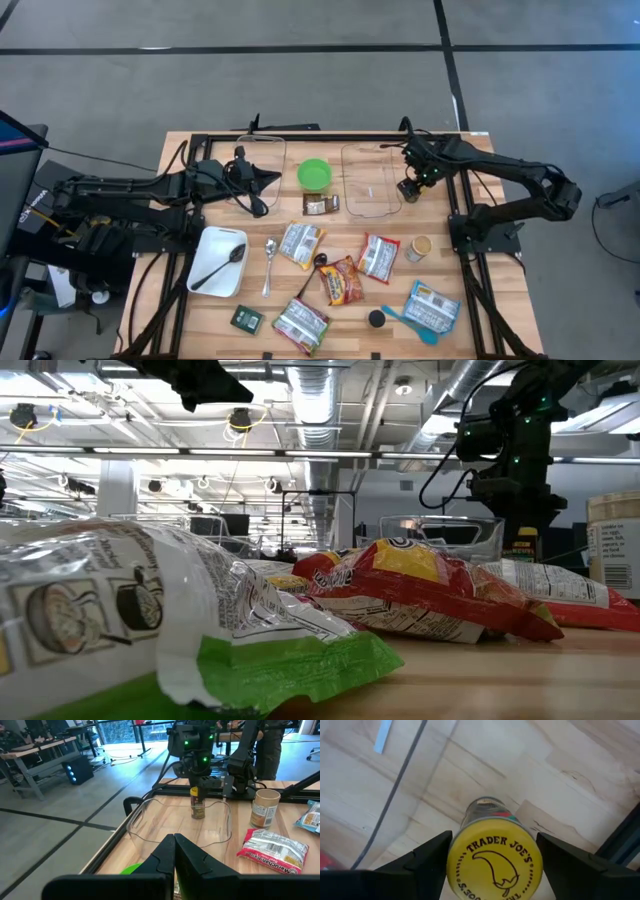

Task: Pick & Place Food Item

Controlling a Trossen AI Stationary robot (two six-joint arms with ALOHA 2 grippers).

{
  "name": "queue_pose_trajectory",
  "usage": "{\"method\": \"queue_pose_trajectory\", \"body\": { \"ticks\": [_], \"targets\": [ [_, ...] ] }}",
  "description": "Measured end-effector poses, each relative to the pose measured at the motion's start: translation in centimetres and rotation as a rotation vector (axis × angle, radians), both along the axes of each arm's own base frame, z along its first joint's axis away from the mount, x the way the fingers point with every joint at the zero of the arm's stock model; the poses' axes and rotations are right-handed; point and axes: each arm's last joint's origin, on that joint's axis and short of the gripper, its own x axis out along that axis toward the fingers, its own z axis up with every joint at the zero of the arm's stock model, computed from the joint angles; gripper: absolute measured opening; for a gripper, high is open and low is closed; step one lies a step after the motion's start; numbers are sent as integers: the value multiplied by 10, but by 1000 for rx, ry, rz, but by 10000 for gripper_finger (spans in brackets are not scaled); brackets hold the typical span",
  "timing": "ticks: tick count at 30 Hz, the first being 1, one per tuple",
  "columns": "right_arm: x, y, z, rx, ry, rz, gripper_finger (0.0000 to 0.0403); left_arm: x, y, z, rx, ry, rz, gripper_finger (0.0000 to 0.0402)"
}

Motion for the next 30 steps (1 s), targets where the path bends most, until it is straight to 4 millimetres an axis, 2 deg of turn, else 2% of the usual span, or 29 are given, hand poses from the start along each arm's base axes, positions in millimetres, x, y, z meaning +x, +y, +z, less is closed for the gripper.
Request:
{"method": "queue_pose_trajectory", "body": {
  "ticks": [9,25,30],
  "targets": [
    [-4,2,-10,15,19,-3,281,0,0,0,0,1,0,0],
    [-2,0,-10,-1,-2,-5,280,0,0,0,0,-3,0,0],
    [-2,0,-10,-1,-2,-5,259,0,0,0,0,-1,0,0]
  ]
}}
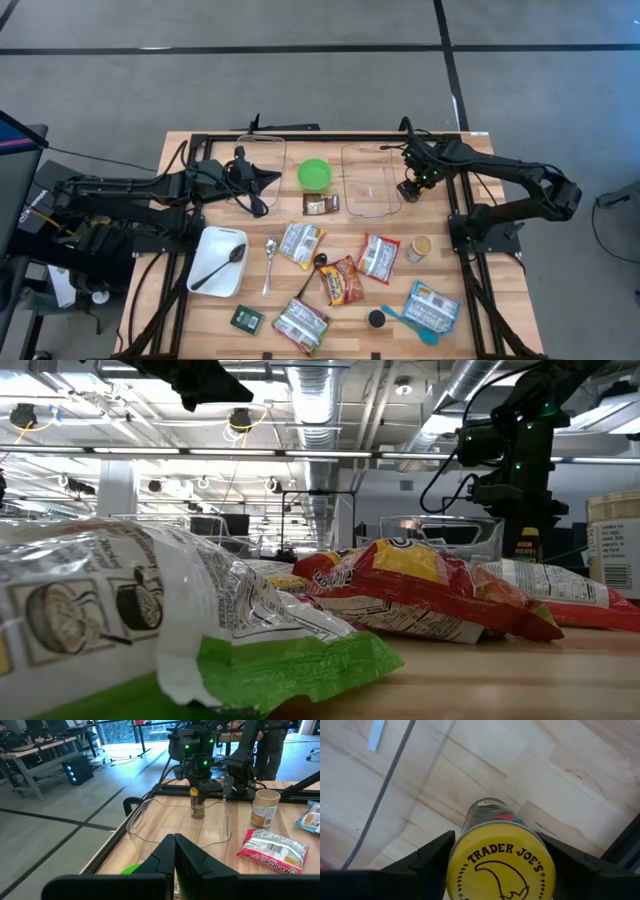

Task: Pick & Place Food Item

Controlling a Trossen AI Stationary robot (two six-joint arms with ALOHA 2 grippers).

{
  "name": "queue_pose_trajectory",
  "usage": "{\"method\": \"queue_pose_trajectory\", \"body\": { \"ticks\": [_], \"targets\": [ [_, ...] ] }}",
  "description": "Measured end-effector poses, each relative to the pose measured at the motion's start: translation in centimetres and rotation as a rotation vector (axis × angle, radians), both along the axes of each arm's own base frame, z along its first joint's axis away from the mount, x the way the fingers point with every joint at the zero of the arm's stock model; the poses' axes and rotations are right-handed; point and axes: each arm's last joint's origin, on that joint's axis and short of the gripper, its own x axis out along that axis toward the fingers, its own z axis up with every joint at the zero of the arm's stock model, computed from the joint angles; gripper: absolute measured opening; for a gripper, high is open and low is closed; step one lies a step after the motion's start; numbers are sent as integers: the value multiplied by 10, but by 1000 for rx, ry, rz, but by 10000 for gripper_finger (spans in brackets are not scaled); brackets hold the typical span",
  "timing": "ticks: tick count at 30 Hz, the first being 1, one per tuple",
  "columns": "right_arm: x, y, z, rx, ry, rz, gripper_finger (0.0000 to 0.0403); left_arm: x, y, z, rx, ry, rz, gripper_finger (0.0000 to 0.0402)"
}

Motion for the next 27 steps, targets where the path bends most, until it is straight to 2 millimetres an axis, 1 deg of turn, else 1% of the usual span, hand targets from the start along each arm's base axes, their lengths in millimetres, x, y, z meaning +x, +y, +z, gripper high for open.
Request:
{"method": "queue_pose_trajectory", "body": {
  "ticks": [4,6,10,14,16,19,27],
  "targets": [
    [0,0,0,4,-3,-9,224,0,0,0,0,0,0,0],
    [0,0,0,4,-4,-9,213,0,0,0,0,0,0,0],
    [0,0,0,4,-4,-9,215,0,0,0,0,0,0,0],
    [0,0,0,3,2,-9,236,0,0,0,0,0,0,0],
    [0,0,0,3,2,-9,233,0,0,0,0,0,0,0],
    [0,0,0,3,1,-8,212,0,0,0,0,0,0,0],
    [0,0,0,3,0,-7,212,0,0,0,0,0,0,0]
  ]
}}
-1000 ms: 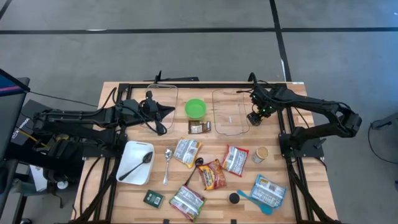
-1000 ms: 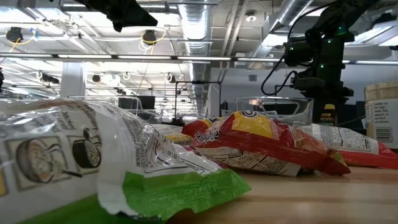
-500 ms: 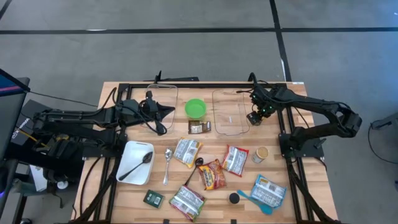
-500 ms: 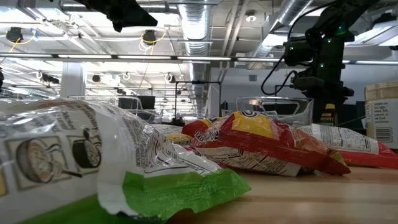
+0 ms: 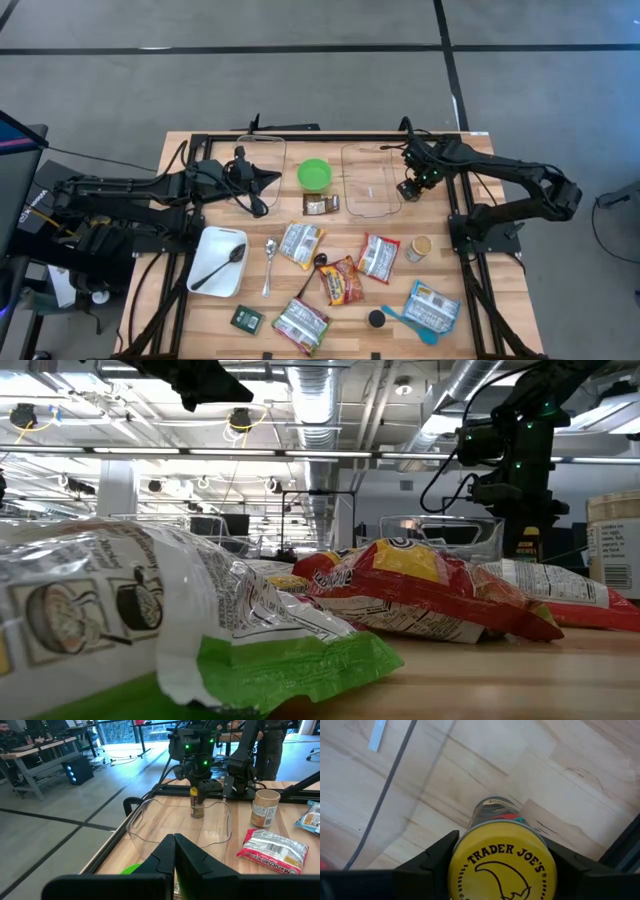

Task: Pick & Place Food Item

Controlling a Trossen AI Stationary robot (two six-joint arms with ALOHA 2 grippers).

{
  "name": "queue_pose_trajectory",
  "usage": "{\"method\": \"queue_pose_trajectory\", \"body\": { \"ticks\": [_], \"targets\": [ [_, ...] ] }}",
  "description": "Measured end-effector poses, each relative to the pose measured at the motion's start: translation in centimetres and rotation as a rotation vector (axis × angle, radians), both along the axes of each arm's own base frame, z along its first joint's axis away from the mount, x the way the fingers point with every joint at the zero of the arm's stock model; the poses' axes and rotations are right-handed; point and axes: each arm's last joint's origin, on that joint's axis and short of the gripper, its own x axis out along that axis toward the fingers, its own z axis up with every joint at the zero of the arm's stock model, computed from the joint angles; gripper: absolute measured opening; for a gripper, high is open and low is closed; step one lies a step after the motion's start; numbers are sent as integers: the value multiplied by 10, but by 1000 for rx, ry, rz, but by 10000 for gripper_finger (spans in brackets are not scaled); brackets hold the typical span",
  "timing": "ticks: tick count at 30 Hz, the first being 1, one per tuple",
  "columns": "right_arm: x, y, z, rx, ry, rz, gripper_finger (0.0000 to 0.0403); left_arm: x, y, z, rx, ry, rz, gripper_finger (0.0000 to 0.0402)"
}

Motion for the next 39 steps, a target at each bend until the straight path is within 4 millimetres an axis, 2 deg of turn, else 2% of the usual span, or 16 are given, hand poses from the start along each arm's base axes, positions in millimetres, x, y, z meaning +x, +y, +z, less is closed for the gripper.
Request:
{"method": "queue_pose_trajectory", "body": {
  "ticks": [14,18,23,29,39],
  "targets": [
    [0,0,0,-2,2,12,213,0,0,0,0,0,0,0],
    [-3,2,5,27,48,18,213,0,0,0,0,0,0,0],
    [-2,1,25,42,67,18,213,0,0,0,0,0,0,0],
    [3,0,61,27,47,26,215,0,0,0,0,0,0,0],
    [28,3,136,-153,-205,104,216,0,0,0,0,0,0,0]
  ]
}}
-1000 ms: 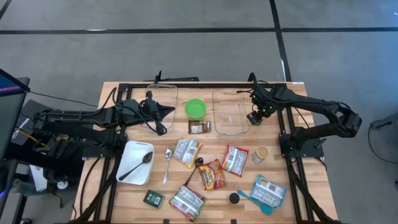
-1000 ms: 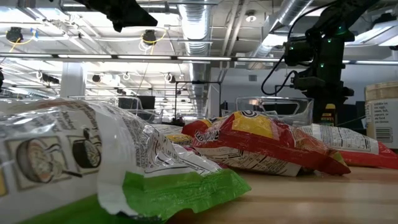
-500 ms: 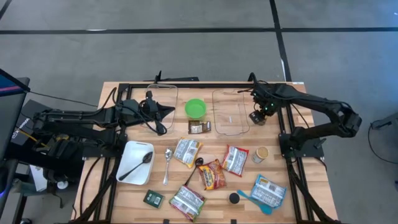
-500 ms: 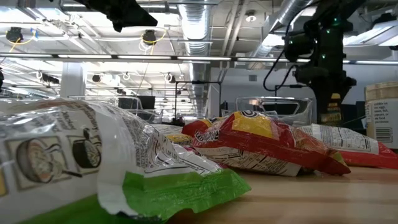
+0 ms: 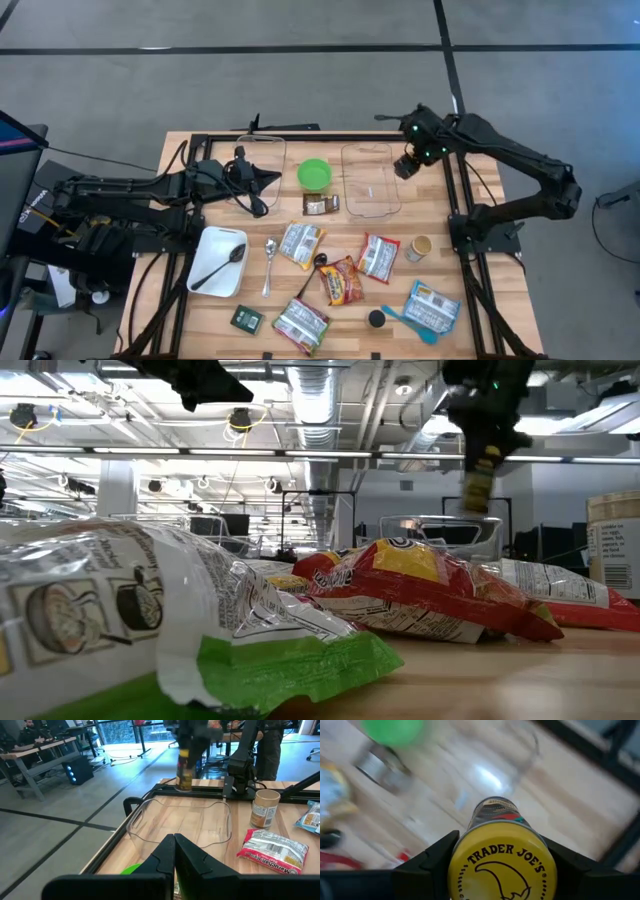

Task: Pick & Place Food Item

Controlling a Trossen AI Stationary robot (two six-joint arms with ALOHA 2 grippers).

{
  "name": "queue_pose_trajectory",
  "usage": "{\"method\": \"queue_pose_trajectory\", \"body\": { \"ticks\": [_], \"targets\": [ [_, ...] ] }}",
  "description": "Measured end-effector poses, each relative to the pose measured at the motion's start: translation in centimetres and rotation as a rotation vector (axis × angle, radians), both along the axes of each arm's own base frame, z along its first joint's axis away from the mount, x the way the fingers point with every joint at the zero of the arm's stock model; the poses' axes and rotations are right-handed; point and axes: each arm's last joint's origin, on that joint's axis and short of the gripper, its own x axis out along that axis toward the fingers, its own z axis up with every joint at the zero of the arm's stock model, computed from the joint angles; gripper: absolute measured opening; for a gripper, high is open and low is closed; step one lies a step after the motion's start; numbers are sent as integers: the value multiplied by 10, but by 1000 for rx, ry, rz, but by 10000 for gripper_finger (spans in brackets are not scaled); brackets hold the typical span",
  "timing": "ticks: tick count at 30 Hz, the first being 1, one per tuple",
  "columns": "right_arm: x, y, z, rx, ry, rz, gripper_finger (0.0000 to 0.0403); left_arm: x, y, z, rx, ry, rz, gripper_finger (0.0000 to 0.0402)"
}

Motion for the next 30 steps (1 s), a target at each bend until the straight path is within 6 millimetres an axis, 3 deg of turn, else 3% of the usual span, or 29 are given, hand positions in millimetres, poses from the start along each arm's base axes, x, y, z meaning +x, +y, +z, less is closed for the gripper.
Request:
{"method": "queue_pose_trajectory", "body": {
  "ticks": [6,11,15,23,30],
  "targets": [
    [10,3,31,-90,-151,33,216,0,0,0,0,0,0,0],
    [17,-2,31,-92,-156,32,216,0,0,0,0,-3,0,0],
    [31,-13,17,-69,-105,33,216,0,0,1,0,-4,0,0],
    [71,-38,-36,5,82,121,217,0,0,0,0,-3,0,0],
    [87,-60,-74,58,182,135,217,0,0,0,0,-3,0,0]
  ]
}}
